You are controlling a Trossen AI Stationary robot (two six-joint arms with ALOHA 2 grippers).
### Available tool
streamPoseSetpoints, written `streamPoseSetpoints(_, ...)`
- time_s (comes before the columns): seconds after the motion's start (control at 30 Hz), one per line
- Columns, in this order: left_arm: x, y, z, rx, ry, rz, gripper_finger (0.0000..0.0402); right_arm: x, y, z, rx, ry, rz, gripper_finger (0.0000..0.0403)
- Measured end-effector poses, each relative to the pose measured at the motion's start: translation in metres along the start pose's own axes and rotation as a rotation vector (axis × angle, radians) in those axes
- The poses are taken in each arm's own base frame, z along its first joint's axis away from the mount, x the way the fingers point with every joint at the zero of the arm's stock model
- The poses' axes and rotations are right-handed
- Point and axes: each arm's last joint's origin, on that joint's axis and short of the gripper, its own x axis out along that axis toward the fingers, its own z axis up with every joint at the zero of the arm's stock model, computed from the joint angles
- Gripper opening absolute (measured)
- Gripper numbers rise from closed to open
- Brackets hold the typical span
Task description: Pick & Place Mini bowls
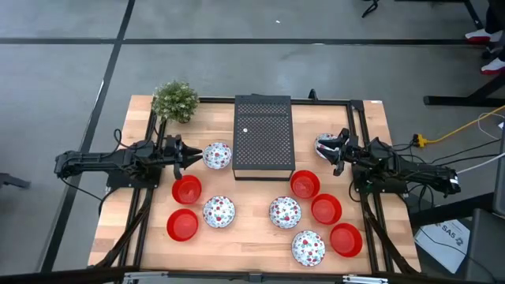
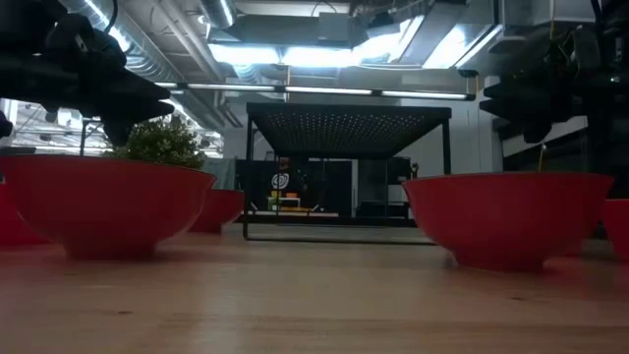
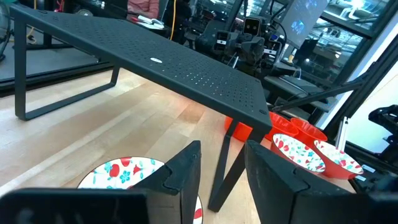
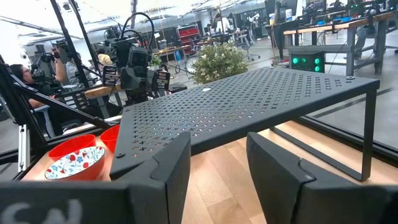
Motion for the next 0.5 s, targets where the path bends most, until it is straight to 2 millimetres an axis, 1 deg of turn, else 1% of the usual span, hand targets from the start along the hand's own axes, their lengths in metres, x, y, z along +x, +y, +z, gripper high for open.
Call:
streamPoseSetpoints(0.4,0.0,0.0,0.0,0.0,0.0,0.0,0.0123,0.0,0.0,0.0,0.01,0.0,0.0,0.0157)
streamPoseSetpoints(0.43,0.0,0.0,0.0001,0.0,-0.001,0.0,0.0122,0.0,0.0001,0.0003,0.043,-0.003,0.001,0.0157)
streamPoseSetpoints(0.5,0.0,0.0001,0.0,0.0,0.0,0.001,0.0122,0.0,0.0009,0.0031,0.212,-0.029,0.018,0.0157)
